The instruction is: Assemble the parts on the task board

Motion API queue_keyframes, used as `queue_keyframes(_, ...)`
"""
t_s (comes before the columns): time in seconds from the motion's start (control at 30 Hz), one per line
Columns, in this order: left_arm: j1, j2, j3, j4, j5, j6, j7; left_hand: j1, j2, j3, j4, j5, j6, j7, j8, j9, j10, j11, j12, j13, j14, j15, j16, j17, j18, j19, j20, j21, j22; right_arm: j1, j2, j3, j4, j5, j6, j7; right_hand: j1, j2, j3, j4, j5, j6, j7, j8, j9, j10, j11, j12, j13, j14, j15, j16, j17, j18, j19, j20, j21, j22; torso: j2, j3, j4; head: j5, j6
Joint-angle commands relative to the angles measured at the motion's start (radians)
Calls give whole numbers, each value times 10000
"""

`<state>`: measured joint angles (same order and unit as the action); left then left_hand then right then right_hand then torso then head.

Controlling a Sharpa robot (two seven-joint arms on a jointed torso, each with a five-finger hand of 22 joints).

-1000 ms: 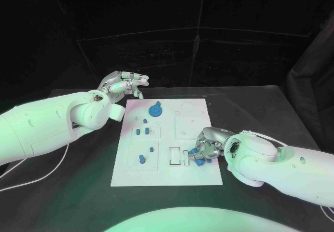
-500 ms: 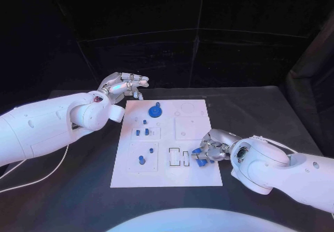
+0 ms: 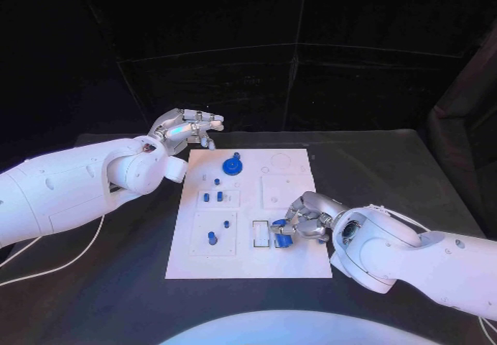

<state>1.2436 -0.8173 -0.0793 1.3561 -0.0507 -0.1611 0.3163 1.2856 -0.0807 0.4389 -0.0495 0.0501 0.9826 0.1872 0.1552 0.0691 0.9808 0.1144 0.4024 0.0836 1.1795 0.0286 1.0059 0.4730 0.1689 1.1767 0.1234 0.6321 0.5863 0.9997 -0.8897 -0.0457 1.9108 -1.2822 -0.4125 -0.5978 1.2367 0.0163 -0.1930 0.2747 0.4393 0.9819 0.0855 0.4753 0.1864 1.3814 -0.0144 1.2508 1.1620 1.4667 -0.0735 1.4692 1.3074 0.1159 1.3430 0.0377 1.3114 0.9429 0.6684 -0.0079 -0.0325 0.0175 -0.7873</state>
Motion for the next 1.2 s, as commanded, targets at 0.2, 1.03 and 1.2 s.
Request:
queue_keyframes(0.2, 16, 26, 6, 28, 24, 167, -22, -99, 24, -11, 30, 14, -54, 2, 47, -11, -46, 8, 59, -14, -98, 2, 9, -12, 140, -7, 38, -43, -10, 21, 548, 9, -403, 53, 176, -251, -166, 66, -142, 85, -188, 371, -278, 117, 113, 28, -31, -58, -52, 667, -95, 7, 559, -78, 6, -106, 45, 0, 10, -2, -2, 28, -11)
queue_keyframes(1.03, 20, 24, 6, 50, 24, 200, -96, -99, 24, -11, 30, 14, -54, 2, 47, -11, -46, 8, 59, -14, -98, 2, 9, -12, 140, -7, 38, -43, -10, 29, 1210, 11, -915, -965, 705, -947, -1965, -1106, -290, 214, -3877, 141, -279, 196, 780, -173, -25, -782, -309, 592, -99, -239, 194, -72, -52, -119, -73, -72, 2, 6, -16, 122, -50)
queue_keyframes(1.2, 21, 20, 6, 53, 24, 205, -117, -99, 24, -11, 30, 14, -54, 2, 47, -11, -46, 8, 59, -14, -98, 2, 9, -12, 140, -7, 38, -43, -10, 30, 1199, 11, -891, -1080, 535, -942, -2497, -1789, 3, 238, -3885, 31, -250, 160, 853, -306, 0, -1048, -505, 571, -82, -303, 106, -64, -74, -109, -118, -124, 11, 13, -14, 126, -50)
